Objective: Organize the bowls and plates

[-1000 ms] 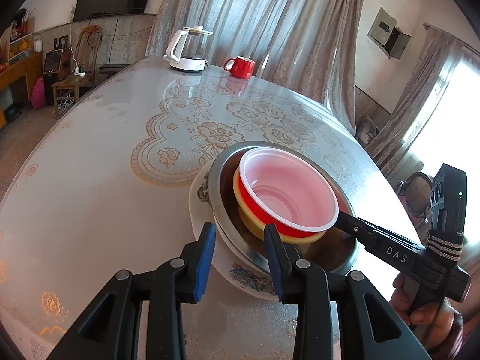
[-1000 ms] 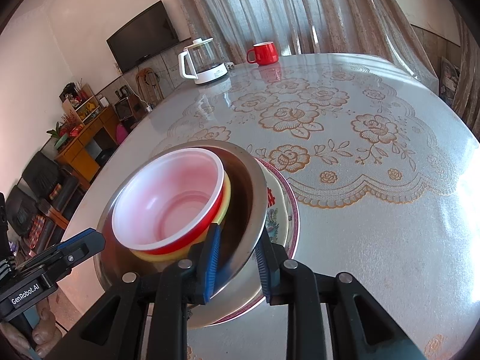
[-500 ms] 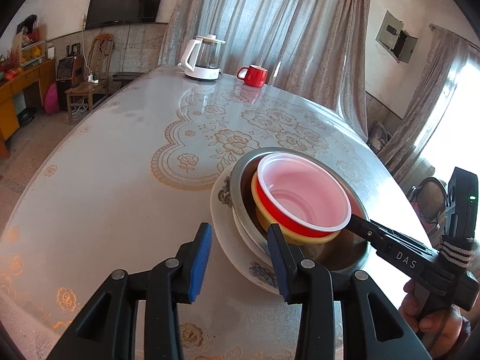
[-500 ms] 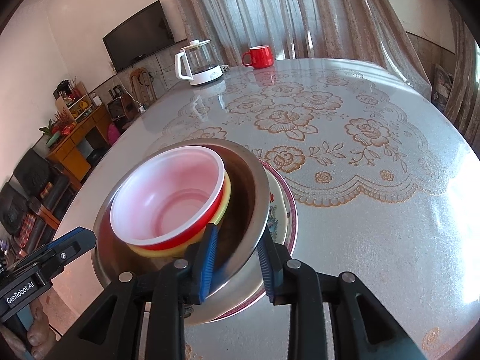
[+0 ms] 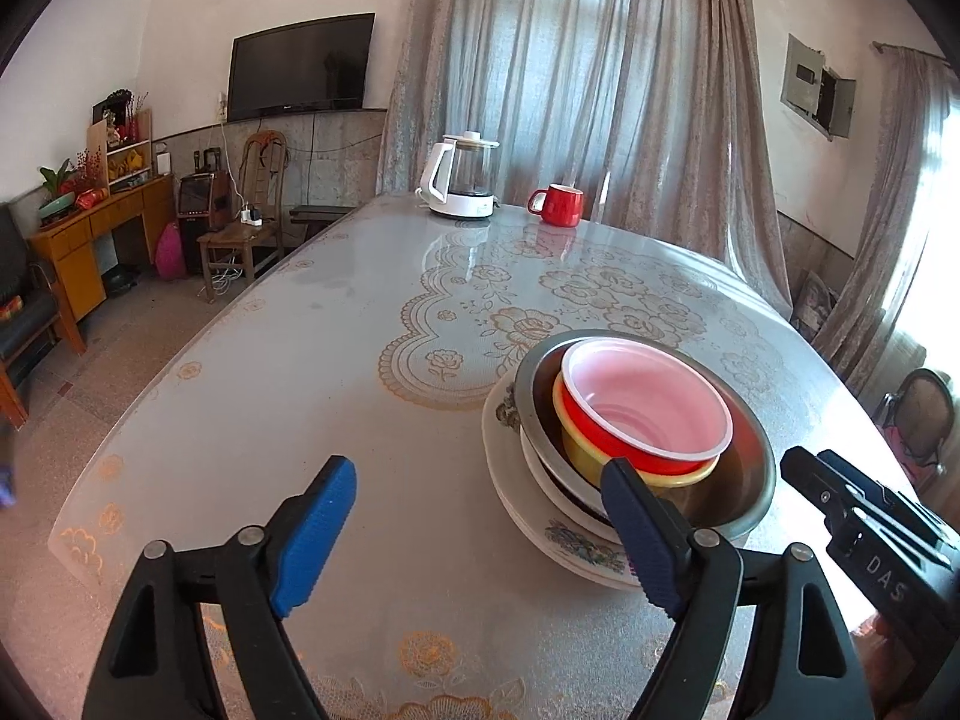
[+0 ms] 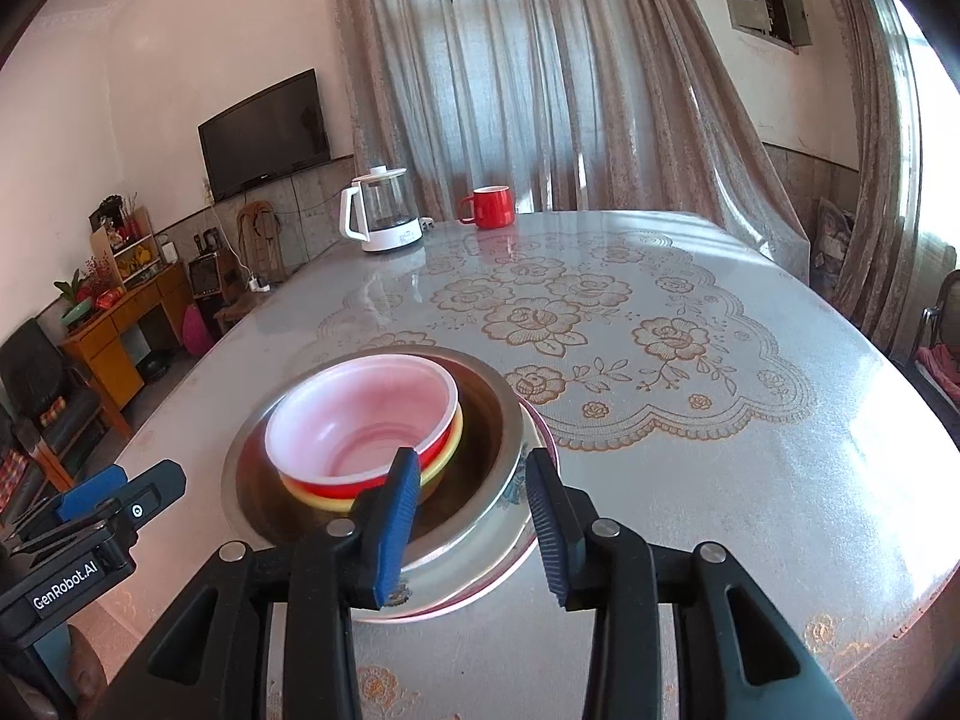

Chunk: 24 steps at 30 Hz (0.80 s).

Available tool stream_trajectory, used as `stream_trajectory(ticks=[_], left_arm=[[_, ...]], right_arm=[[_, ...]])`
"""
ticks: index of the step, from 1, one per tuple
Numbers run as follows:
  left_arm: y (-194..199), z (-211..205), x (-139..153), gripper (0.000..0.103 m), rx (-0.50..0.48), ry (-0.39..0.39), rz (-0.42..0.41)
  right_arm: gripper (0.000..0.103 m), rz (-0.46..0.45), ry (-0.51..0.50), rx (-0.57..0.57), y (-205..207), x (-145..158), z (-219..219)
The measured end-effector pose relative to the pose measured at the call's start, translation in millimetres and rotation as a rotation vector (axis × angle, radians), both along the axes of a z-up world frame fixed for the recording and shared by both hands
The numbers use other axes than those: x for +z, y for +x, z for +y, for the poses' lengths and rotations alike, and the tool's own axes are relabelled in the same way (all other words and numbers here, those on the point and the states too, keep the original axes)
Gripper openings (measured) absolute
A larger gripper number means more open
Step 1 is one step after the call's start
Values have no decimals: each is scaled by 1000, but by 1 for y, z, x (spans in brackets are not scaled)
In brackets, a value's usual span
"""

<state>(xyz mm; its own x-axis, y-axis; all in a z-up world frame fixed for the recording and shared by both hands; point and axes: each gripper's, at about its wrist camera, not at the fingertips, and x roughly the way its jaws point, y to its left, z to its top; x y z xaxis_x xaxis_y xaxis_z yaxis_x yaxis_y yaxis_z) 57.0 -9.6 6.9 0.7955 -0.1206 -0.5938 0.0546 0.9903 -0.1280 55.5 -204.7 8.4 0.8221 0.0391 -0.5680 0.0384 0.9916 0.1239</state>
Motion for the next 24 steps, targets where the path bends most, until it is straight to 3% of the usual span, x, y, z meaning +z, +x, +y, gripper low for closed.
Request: stream_trajectory(ticks=[5,24], left_arm=[[-6,-7,0,97,5,26,-9],[-12,-14,-2,99,-6,44,-8]], right_arm=[[37,47,-13,7,-9,-17,9],[37,-1,-65,0,-19,-13,20]])
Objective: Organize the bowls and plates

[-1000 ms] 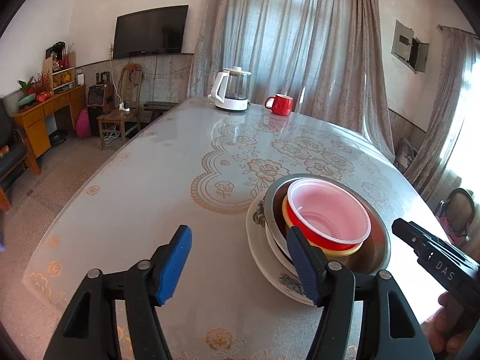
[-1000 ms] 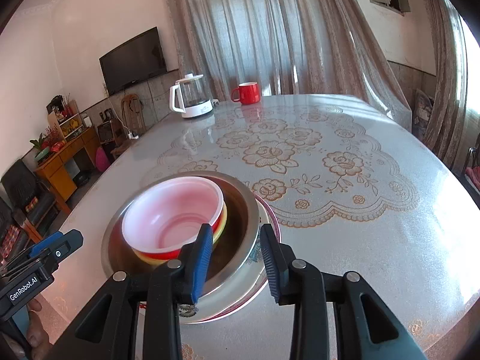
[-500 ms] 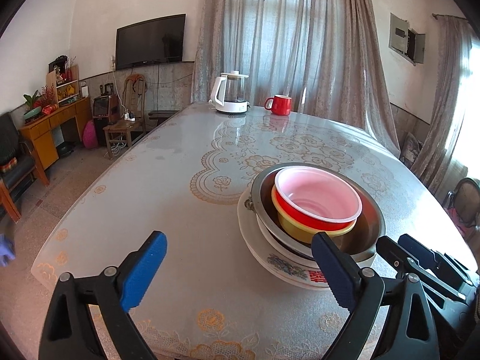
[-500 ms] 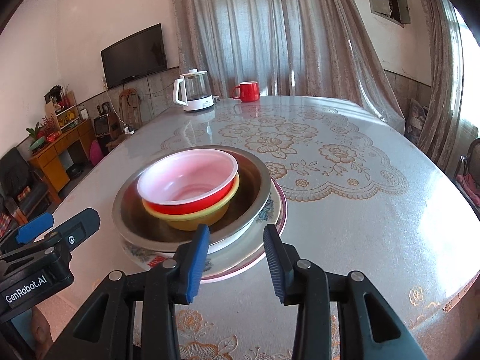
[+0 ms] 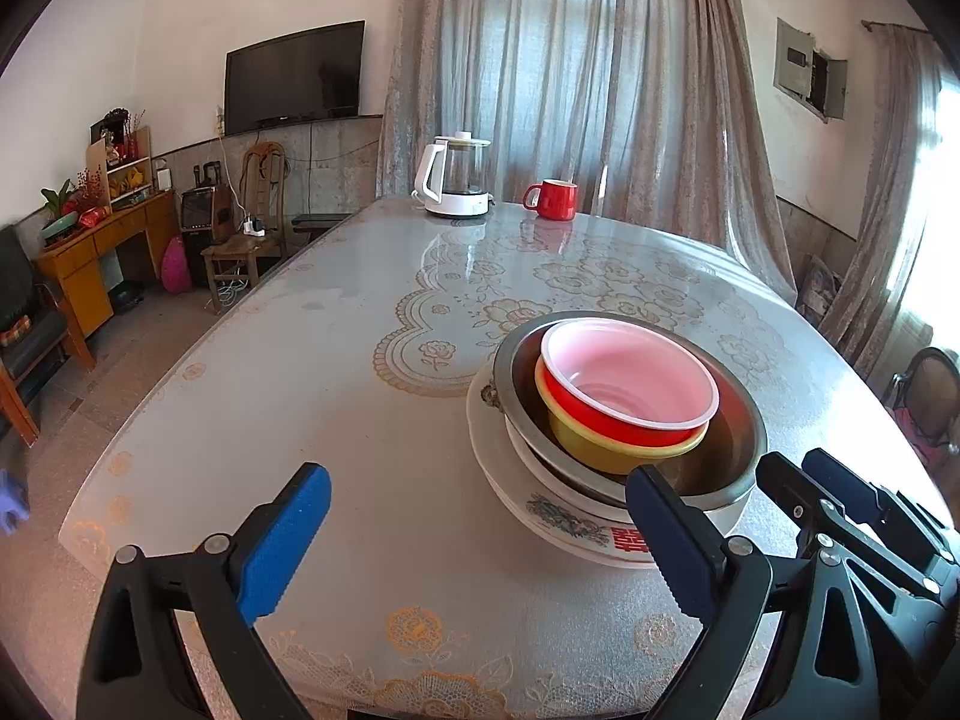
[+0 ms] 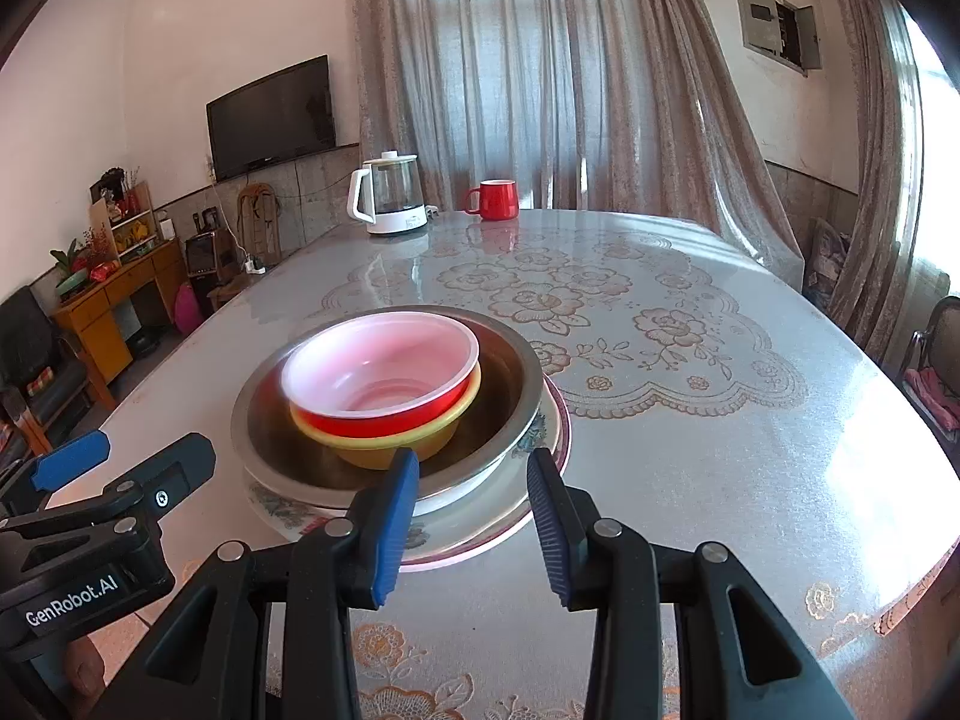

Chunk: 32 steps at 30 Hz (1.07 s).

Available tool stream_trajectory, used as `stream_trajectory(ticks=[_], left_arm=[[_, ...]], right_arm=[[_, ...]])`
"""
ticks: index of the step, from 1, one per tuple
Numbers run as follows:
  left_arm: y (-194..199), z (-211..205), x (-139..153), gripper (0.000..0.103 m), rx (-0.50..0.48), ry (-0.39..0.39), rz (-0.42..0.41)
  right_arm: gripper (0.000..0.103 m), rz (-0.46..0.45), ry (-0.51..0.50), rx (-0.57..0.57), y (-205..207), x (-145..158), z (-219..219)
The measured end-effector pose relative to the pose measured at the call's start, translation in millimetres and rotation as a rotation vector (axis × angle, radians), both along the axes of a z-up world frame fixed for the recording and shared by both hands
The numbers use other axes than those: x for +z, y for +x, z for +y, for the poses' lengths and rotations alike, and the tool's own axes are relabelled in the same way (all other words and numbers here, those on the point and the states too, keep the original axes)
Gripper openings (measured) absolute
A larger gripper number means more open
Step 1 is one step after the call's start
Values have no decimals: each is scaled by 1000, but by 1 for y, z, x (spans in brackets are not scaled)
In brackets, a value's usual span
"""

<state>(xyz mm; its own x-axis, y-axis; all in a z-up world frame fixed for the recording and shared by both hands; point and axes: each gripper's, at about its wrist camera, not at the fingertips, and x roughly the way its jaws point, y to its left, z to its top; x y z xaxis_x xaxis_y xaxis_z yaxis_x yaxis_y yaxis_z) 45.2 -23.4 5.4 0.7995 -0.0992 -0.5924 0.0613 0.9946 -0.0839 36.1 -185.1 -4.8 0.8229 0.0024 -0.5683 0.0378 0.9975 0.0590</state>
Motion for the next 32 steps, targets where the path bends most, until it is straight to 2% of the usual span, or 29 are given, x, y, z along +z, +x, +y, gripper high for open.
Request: stream_trajectory(ticks=[21,22,23,25,32], left_arm=[[-3,-3,2,99,-5,-4,-3],[-4,-3,3,98,-11,-2,-21],[-6,-4,4,91,-24,-5,-43],[-10,-7,7,85,-44,-2,-77],[-6,-8,8,85,-49,-3,-60]], right_arm=[[38,-3,-6,3,-4,1,4],[38,-3,-7,3,-4,1,4],[38,-2,-7,3,-4,1,4],[38,-4,-6,3,-4,1,4],[38,-2,0,-4,-2,3,-1]])
